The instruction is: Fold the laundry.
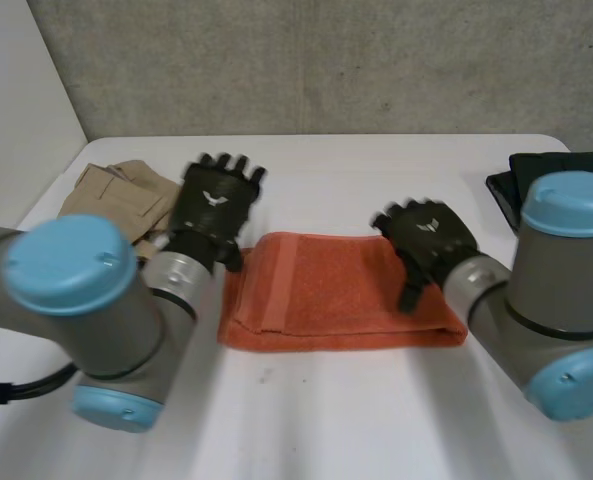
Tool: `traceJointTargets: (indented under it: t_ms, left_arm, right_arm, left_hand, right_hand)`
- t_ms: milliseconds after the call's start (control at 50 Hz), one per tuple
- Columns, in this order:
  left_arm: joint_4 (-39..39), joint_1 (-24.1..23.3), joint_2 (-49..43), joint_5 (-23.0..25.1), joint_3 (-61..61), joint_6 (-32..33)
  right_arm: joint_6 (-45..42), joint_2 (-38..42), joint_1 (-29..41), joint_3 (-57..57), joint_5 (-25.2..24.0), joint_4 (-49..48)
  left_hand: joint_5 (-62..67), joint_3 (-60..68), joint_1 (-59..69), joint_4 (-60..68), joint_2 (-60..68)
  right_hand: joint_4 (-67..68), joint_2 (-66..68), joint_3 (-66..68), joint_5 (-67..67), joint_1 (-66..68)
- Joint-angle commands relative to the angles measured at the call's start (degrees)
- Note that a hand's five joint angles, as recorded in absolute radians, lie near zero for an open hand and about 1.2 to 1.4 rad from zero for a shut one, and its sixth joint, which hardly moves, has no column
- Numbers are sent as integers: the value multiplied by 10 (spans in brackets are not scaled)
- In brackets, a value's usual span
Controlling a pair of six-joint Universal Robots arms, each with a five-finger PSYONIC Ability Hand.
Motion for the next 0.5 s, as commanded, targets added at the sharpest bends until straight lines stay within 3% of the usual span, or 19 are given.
traceJointTargets:
  t_ms: [20, 180, 300, 500]
  left_arm:
    - [-6, -33, -113, -3, 73, -1]
    - [-34, -32, -186, -18, 117, 4]
    - [-66, -34, -181, -72, 108, 23]
    - [-118, -39, -53, -78, 35, 9]
  right_arm:
    - [-9, -2, -59, 95, -8, -14]
    - [-35, 12, -87, 130, -8, -58]
    - [-90, 36, -104, 128, -1, -72]
    - [-226, 13, -101, 89, 4, -66]
  left_hand:
    - [-20, -16, -1, -11, -11]
    - [-12, -8, 7, -2, -2]
    - [-10, -6, 9, -1, -1]
    - [-15, -11, 4, -6, -6]
  right_hand:
    - [-24, -16, -10, -25, -5]
    - [213, 221, 227, 213, 232]
    - [663, 671, 677, 663, 682]
    - [664, 672, 677, 663, 683]
